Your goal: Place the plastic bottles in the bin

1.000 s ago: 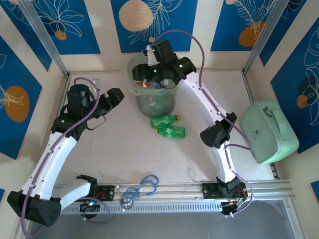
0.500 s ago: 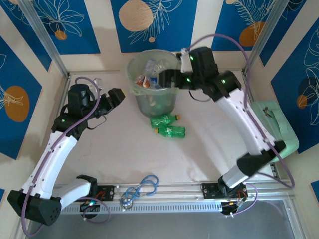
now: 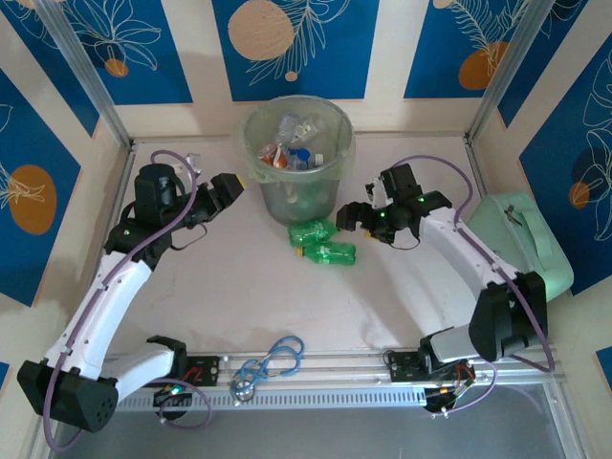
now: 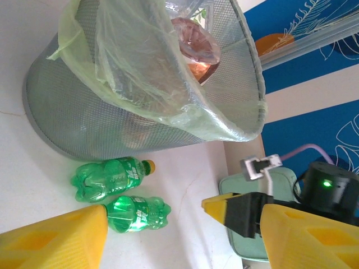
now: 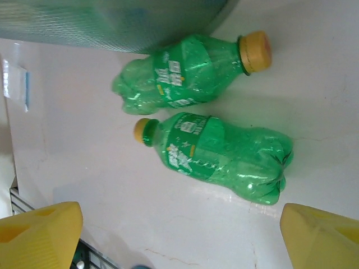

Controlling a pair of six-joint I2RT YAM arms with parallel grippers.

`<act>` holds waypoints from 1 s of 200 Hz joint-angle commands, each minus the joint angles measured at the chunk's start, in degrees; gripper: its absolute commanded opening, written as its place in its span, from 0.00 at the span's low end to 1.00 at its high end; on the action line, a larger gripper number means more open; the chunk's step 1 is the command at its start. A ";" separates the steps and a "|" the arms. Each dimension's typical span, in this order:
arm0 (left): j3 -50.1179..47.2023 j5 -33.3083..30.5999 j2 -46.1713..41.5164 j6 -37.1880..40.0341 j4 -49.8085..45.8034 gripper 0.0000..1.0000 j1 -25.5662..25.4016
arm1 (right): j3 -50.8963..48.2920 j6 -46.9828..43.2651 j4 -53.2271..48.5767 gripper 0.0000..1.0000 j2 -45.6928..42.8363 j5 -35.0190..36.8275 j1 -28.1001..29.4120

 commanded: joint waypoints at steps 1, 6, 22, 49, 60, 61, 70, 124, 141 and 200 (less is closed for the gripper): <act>-0.49 1.61 -0.67 -0.19 1.86 0.71 0.21 | -1.41 -1.00 6.34 0.91 1.52 -3.36 0.30; -0.63 1.63 -0.76 -0.19 1.92 0.72 0.23 | -1.81 -1.27 7.21 0.92 1.94 -3.26 0.39; -0.98 1.71 -0.92 -0.35 2.22 0.72 0.21 | -2.87 -2.16 9.88 0.92 3.52 -2.90 0.48; -1.26 2.16 -1.12 -0.45 2.39 0.71 0.27 | -2.48 -2.92 10.84 0.91 7.56 0.28 0.57; -1.35 2.22 -1.21 -0.45 2.40 0.71 0.28 | -2.60 -3.18 11.72 0.91 9.07 0.16 0.62; -1.40 2.23 -1.25 -0.45 2.36 0.71 0.28 | -2.62 -3.23 11.84 0.91 9.18 0.16 0.64; -1.46 2.20 -1.30 -0.36 2.22 0.71 0.28 | -2.73 -3.42 12.44 0.91 10.17 0.44 1.11; -1.28 2.49 -1.03 -0.25 2.20 0.71 0.28 | -2.47 -4.84 11.74 0.91 12.80 4.47 6.38; -1.27 2.51 -0.86 -0.27 2.31 0.71 0.21 | -2.12 -5.04 10.00 0.91 12.78 6.60 8.20; -1.79 2.86 -0.79 -0.10 2.61 0.71 0.28 | -3.24 -5.91 4.32 0.92 13.03 12.50 15.84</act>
